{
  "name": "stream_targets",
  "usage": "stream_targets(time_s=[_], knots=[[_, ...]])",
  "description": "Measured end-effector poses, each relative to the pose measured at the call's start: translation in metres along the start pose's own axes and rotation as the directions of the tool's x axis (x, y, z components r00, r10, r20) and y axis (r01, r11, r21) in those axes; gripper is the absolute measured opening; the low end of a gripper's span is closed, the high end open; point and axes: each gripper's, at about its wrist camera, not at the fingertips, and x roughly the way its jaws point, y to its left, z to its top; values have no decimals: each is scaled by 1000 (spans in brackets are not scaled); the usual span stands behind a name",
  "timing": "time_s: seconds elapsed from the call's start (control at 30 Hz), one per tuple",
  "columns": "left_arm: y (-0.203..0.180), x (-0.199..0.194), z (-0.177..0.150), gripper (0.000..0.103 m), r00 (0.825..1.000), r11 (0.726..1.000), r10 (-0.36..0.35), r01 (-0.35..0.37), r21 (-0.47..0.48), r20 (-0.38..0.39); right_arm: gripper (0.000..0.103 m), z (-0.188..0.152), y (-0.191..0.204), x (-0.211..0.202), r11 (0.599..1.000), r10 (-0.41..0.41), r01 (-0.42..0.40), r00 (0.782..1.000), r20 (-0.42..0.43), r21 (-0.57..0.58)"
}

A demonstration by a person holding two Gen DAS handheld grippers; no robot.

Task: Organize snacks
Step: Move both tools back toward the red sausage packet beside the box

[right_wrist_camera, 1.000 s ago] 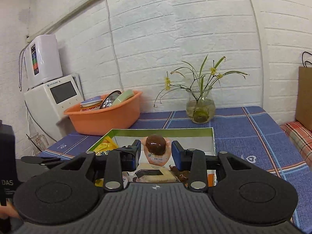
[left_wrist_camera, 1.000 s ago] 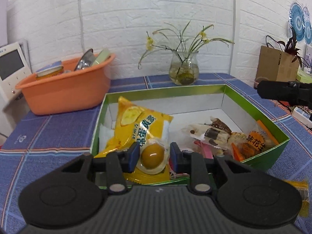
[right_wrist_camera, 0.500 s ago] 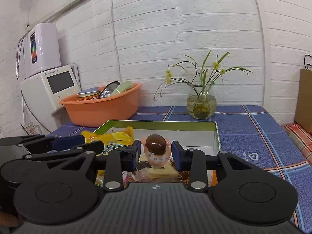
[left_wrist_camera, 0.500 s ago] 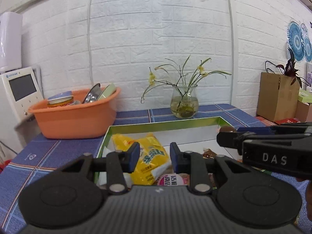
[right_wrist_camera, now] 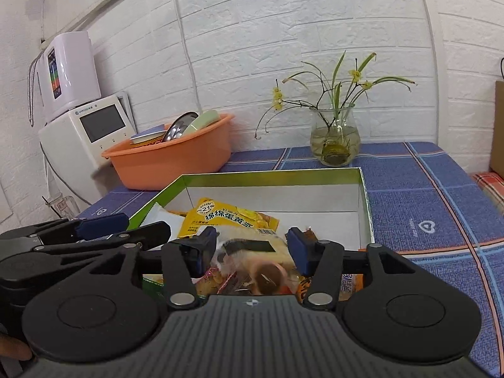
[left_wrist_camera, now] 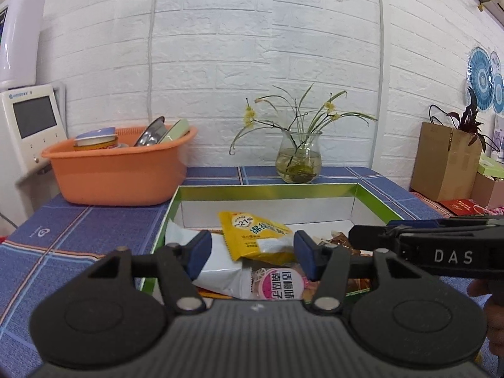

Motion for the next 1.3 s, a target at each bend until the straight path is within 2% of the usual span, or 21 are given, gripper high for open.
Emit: stream_targets(time_s=[0.17,0.4,0.57,0.67,0.83,1.0,1.07,1.13,1.2,1.3], knots=[[1,-9,0,57,999,999,33,-33,11,-12,91,3,-1,-6,1000,23,-24,1000,21,8],[22,-30,-9,64,988,989,144,-145,-18,-62,91,6,13,-18,996,87,-86,994,62,-19],[48,-46,-19,65,980,985,158,-165,-55,-119,91,6,28,-24,991,131,-129,990,53,-34],[64,-53,-25,66,972,984,158,-170,-59,-176,97,2,40,-26,985,171,-171,985,-2,-37],[78,-55,-28,66,957,978,146,-177,-107,-253,98,-29,61,-35,971,197,-215,968,-156,-108],[63,-51,-34,66,951,989,82,-114,-90,-297,98,-60,72,-52,961,218,-251,944,-248,-114],[54,-43,-38,67,939,994,63,-90,-67,-338,98,-66,80,-56,954,250,-286,928,-277,-96],[46,-31,-44,67,919,996,62,-84,-40,-389,98,-70,91,-52,942,274,-319,909,-313,-100],[41,-20,-50,67,900,997,65,-81,-19,-431,98,-75,106,-44,939,261,-319,903,-342,-127],[40,-17,-54,68,897,998,33,-54,-36,-440,98,-83,125,-31,937,209,-295,902,-379,-186]])
